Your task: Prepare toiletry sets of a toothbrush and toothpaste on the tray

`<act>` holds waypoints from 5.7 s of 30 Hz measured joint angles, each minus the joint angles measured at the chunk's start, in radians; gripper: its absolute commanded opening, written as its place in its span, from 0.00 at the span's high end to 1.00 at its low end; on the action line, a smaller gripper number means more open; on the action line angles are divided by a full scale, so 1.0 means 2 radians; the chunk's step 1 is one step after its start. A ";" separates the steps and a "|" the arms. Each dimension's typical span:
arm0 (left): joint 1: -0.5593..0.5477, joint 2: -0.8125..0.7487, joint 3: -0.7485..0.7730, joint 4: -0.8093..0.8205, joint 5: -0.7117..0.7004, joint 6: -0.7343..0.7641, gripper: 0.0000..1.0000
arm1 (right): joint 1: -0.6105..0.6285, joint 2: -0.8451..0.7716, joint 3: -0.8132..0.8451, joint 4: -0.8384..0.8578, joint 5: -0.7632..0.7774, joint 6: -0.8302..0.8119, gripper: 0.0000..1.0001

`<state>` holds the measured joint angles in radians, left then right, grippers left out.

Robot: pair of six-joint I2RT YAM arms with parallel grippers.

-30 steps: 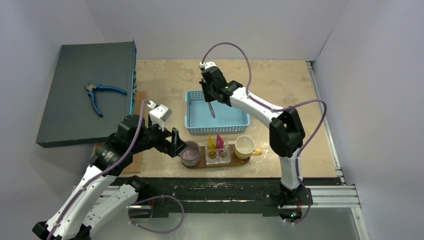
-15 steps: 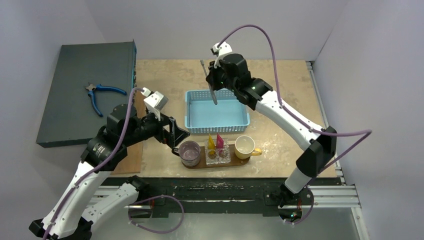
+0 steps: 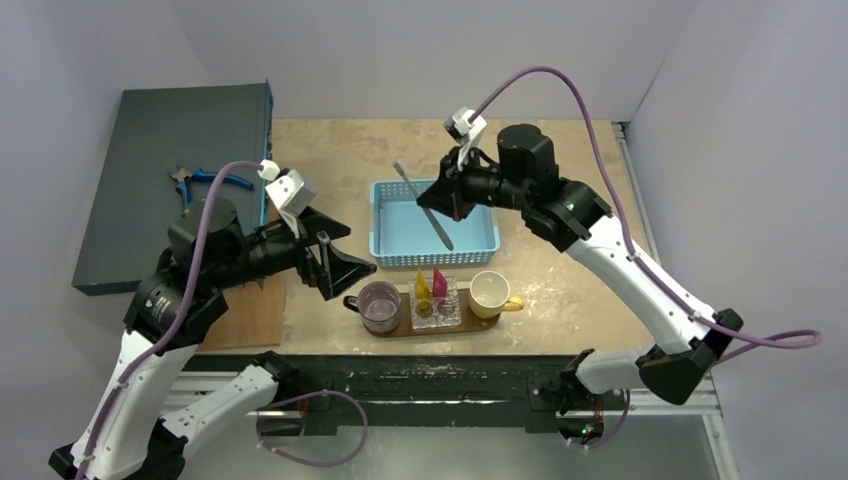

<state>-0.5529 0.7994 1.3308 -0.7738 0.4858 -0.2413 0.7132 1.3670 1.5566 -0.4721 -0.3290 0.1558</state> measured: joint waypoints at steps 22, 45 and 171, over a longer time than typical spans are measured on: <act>0.000 -0.014 0.035 -0.030 0.076 -0.016 0.02 | 0.108 -0.082 -0.079 -0.091 -0.228 -0.035 1.00; 0.000 0.010 0.031 -0.029 0.163 -0.018 0.46 | 0.108 -0.048 -0.060 -0.012 -0.268 0.009 1.00; -0.490 0.178 -0.102 0.041 -0.584 -0.053 1.00 | 0.052 -0.111 -0.140 -0.052 0.248 0.040 0.39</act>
<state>-1.5326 1.1553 1.1267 -0.6918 -0.6815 -0.3481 0.8169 1.1454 1.2766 -0.5758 0.1665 0.2363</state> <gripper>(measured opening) 0.105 0.609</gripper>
